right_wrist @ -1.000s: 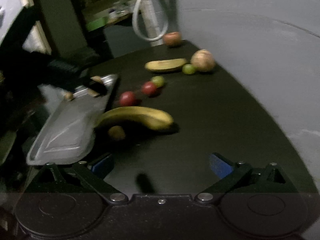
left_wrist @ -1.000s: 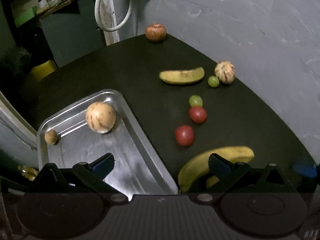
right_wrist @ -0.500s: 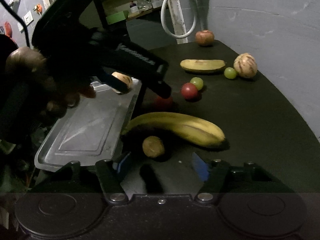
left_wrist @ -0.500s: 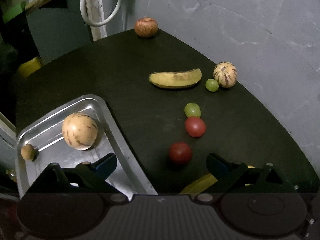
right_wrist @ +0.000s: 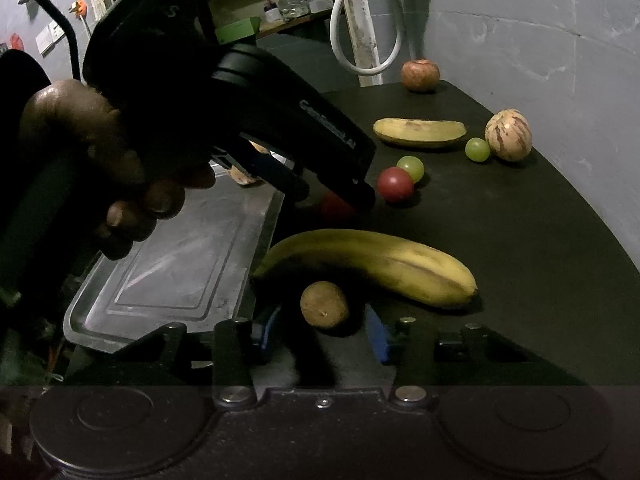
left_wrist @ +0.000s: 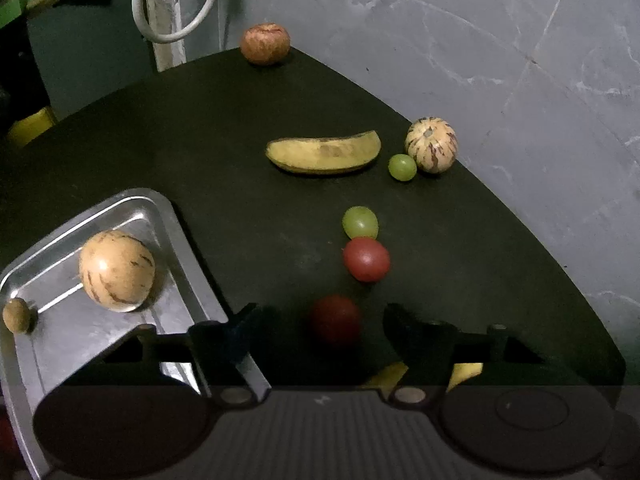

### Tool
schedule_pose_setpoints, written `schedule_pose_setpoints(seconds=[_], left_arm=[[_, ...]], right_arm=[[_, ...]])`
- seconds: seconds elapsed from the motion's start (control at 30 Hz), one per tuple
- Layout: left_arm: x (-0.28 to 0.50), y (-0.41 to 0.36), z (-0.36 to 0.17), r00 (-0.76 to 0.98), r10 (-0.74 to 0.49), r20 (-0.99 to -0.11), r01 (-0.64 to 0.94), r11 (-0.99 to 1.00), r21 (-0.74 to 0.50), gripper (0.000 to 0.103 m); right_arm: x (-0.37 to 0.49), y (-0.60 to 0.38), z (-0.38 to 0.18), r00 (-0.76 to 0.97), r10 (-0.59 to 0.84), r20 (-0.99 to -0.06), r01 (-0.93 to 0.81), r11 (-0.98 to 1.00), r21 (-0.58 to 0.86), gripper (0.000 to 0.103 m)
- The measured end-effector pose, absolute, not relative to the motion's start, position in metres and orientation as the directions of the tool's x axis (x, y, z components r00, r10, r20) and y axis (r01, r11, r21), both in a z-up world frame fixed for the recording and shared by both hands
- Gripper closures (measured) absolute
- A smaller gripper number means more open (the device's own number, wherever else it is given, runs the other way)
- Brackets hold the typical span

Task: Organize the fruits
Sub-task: 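Grasp a small brown fruit with the right tool while the left tool grasps a red tomato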

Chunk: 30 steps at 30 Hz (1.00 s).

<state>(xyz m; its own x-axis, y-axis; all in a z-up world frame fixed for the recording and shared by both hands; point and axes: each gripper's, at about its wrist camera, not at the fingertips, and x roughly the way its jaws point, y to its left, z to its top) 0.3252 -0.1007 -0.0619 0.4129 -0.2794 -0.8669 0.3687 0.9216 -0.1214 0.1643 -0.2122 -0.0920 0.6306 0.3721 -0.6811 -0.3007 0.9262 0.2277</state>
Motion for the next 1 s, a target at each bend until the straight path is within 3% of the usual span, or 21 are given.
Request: schedule_pose_setpoints(seconds=[0.2,0.4,1.0], left_arm=[[0.327,-0.102,-0.066,0.398,-0.291,-0.870,0.365,0.920,-0.141,0.053],[0.328,-0.103,-0.069,0.381,-0.293,-0.877,0.359,0.921,-0.153,0.071],[0.305,-0.085,-0.041,0.461,-0.299,-0.835,0.290,0.941,-0.177,0.072]], right_arm=[[0.166,-0.211,-0.092,0.634,0.373,-0.678,-0.304,0.926,0.224,0.072],[0.165,-0.213,-0.092,0.635,0.375,-0.676,-0.296,0.926,0.235,0.073],[0.159,-0.218,-0.059,0.663,0.369,-0.651,-0.306,0.928,0.214,0.074]])
